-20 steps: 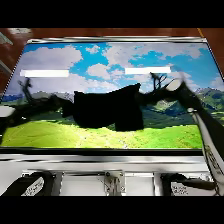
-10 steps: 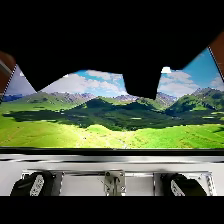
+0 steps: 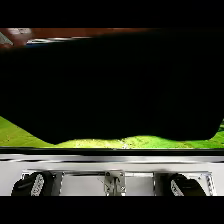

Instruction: Fold the shirts.

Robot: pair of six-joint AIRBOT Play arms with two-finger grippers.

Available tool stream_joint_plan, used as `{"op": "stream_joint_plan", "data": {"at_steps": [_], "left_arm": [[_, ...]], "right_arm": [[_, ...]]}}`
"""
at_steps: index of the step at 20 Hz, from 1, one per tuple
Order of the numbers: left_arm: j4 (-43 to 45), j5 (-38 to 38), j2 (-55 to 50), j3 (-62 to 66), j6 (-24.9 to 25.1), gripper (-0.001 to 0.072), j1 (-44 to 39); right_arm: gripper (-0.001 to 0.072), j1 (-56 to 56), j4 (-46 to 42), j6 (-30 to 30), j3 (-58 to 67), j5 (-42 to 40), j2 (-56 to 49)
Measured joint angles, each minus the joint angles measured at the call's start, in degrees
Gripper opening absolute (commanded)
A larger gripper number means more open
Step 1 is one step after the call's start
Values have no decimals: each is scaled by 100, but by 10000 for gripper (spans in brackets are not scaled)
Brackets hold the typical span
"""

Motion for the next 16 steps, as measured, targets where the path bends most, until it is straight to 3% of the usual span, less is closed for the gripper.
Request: {"op": "stream_joint_plan", "data": {"at_steps": [2, 5, 13, 16], "left_arm": [[155, -175, -20, -710, -92, 43, 4], [249, 251, -315, -1838, -262, 43, 0], [-192, 2271, -3049, -2918, -313, 44, -358], [-514, 2726, -4033, -2973, -223, 45, -699]], "right_arm": [[68, 0, -94, 129, -284, 629, -433], [68, 0, -164, 234, -986, 518, -1222], [69, -2, 133, 1161, -1735, -2614, -3932], [85, -2, 597, 1521, -1770, -3126, -4551]]}}
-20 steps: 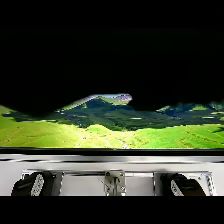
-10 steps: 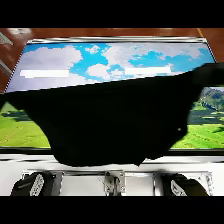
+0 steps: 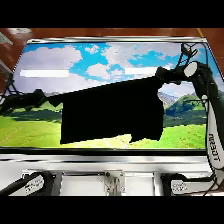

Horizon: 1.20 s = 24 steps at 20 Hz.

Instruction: Fold the shirts.

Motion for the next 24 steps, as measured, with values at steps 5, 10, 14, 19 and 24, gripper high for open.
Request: {"op": "stream_joint_plan", "data": {"at_steps": [5, 10, 14, 19, 24], "left_arm": [[-249, 20, -721, 138, 50, 653, -258], [535, -2155, -802, 1062, 68, 553, 697], [1458, -3453, -439, 481, 74, 665, 1434], [929, -3084, -96, -1342, 380, 709, 1698], [173, -2352, -35, -2111, 704, 707, 1388]], "right_arm": [[665, -50, 619, 201, 76, -9, -411], [580, -706, 127, -525, 684, 1464, 76], [665, -1528, -719, -1137, 577, 3543, 378], [672, -2275, 632, -1502, -719, 4524, 474], [672, -2262, 1390, -1687, -1517, 4273, 498]]}}
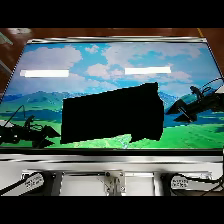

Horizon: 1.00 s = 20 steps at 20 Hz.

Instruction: Fold the shirts.

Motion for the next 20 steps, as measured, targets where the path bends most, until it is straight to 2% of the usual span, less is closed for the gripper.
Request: {"op": "stream_joint_plan", "data": {"at_steps": [4, 5, 6, 7, 8, 13, 20], "left_arm": [[-280, 437, -175, -136, -85, 704, -627], [-341, 509, -254, -151, -146, 608, -780], [-461, 616, -332, -155, -267, 339, -929], [-481, 807, -393, -173, -321, 145, -1043], [-525, 1019, -446, -175, -354, 44, -1134], [-1064, 1169, -428, -63, -199, 43, -1342], [-1263, 1119, 190, 94, -109, 44, -1377]], "right_arm": [[672, 85, 173, -37, -166, -387, 0], [672, 92, 190, -39, -181, -452, 0], [672, 101, 197, -44, -197, -498, 0], [672, 109, 188, -48, -203, -525, 0], [672, 111, 164, -52, -212, -564, 0], [672, 118, -50, 28, -664, -957, 0], [670, 186, 234, -109, -1698, -2144, -131]]}}
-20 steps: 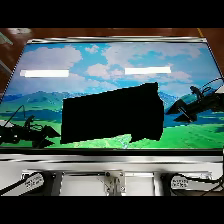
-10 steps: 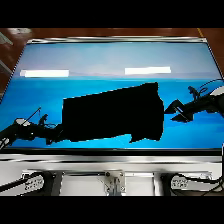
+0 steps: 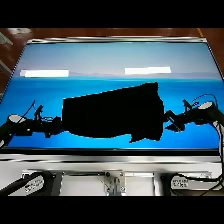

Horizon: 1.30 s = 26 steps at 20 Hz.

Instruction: Fold the shirts.

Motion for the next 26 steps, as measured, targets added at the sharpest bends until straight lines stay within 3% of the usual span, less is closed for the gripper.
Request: {"op": "stream_joint_plan", "data": {"at_steps": [1, 2, 3, 4, 7, 10, 13, 17, 21, 26], "left_arm": [[-9, -2, 81, 7, 4, 44, -2], [-24, -4, 144, 11, 9, 43, -2], [-24, -7, 201, 13, 11, 43, -2], [-28, -7, 249, 24, 11, 42, -2], [-31, -15, 437, 210, 111, 41, -4], [101, -31, 824, 916, 262, 41, -9], [409, -9, 1456, 2417, 332, 41, -11], [837, 422, 2267, 5034, 363, 41, -11], [1123, 452, 2691, 7036, 144, 41, -9], [1722, -651, 2940, 7993, -374, 41, -9]], "right_arm": [[604, 90, 105, -11, -46, -15, -66], [420, 210, 181, -50, -87, -79, -131], [185, 339, 157, -107, -114, -212, -177], [70, 459, 125, -160, -138, -376, -216], [69, 678, 66, -289, 48, -654, -138], [68, 739, 234, -662, 758, -402, 424], [68, 752, 496, -1091, 2052, -431, 1432], [68, 758, 485, -1276, 4028, -1158, 2929], [68, 756, -332, -737, 5311, -1274, 4054], [68, 761, -1357, -87, 5777, -275, 4913]]}}
